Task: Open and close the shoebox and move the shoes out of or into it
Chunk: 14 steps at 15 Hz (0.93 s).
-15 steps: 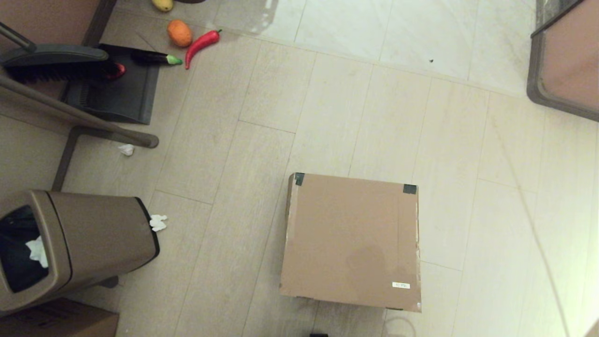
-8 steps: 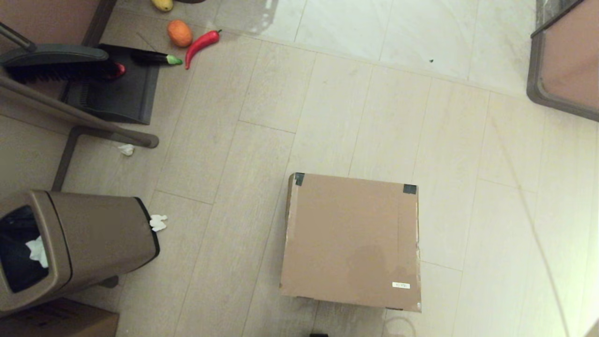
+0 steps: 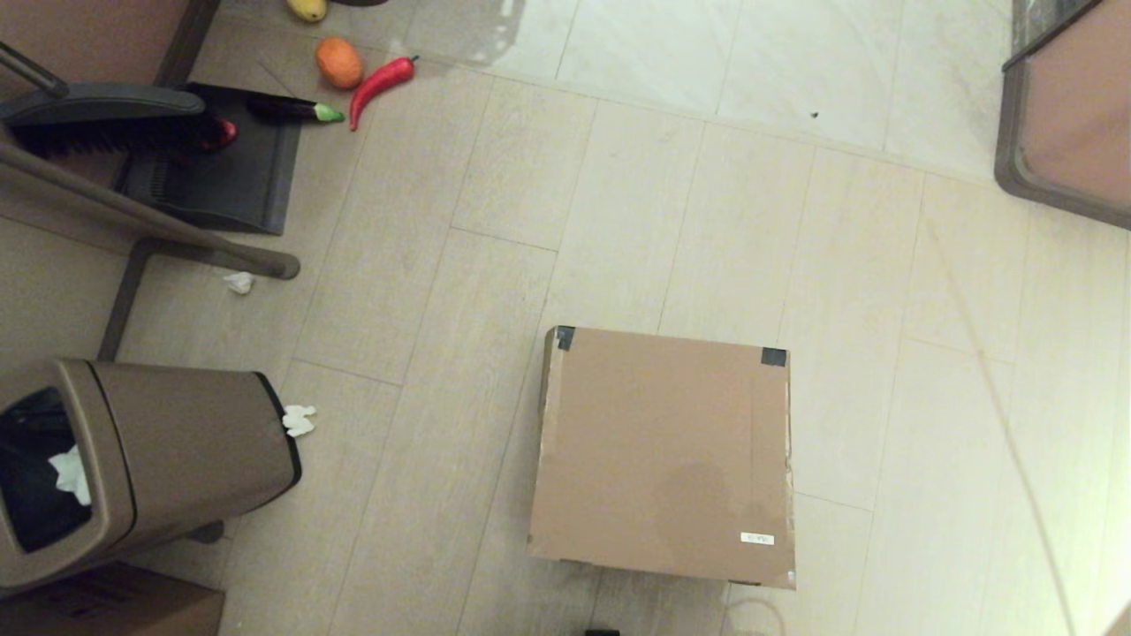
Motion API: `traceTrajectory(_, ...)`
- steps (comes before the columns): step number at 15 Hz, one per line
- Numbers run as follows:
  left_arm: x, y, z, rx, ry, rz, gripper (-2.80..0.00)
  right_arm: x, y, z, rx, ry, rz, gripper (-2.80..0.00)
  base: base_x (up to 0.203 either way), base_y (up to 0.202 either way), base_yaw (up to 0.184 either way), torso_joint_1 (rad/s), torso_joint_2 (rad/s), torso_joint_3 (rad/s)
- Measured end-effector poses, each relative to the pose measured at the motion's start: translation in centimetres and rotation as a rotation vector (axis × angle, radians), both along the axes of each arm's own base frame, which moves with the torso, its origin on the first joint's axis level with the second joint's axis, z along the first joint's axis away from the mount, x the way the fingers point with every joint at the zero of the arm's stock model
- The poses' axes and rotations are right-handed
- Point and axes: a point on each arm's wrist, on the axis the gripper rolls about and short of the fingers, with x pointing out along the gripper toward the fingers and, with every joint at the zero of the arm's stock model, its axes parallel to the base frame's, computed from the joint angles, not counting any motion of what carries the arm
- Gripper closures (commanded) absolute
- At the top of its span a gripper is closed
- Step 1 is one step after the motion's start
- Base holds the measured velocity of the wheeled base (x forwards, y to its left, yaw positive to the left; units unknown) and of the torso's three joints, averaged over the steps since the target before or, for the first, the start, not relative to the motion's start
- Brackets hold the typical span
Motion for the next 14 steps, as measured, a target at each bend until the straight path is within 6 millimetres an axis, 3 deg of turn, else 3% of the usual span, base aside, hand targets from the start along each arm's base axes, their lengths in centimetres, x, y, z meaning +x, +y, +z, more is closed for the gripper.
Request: traceTrajectory(14,0.00,0.00,0.01,0.000,0.000,0.000,0.00,0.01,-0.12,0.04,0.081,0.000,-0.052,0.00,0.000,0.000,0.000,0.000,0.00,0.000)
